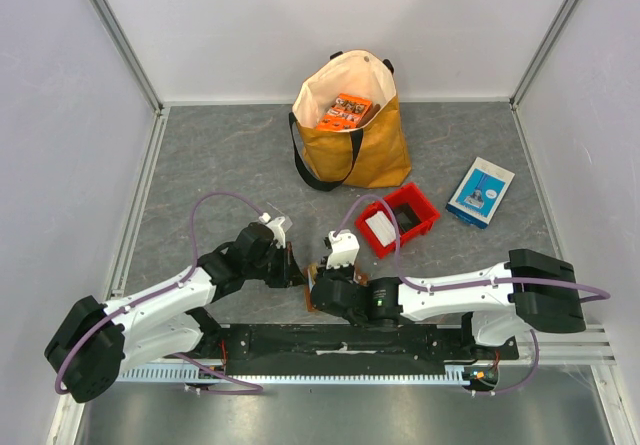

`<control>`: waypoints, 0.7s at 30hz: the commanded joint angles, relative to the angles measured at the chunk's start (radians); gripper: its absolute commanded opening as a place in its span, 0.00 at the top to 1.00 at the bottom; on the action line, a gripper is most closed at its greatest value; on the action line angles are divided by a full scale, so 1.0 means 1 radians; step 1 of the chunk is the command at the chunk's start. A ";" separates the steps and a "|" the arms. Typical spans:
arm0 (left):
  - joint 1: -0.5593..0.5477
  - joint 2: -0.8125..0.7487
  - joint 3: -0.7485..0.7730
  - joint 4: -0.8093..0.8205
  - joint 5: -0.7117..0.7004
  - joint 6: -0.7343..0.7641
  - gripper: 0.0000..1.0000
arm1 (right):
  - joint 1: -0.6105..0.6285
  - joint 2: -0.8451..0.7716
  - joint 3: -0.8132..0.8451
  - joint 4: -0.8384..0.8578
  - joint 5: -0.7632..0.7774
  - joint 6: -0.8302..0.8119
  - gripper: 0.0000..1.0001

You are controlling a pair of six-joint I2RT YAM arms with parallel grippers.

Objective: Put the credit cards into the card holder
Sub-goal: Insert the credit card into the card holder.

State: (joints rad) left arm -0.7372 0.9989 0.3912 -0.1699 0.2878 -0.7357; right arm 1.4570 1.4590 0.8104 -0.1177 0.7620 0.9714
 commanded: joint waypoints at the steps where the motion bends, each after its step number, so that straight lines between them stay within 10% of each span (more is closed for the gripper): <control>1: -0.001 -0.017 0.000 0.026 -0.013 -0.002 0.98 | 0.006 -0.005 0.033 0.029 0.037 0.000 1.00; 21: -0.001 -0.014 0.005 0.027 -0.013 -0.002 0.98 | 0.022 -0.005 0.052 0.000 0.066 0.023 1.00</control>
State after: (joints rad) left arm -0.7372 0.9985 0.3912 -0.1703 0.2878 -0.7357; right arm 1.4647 1.4895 0.8242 -0.1207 0.7643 0.9768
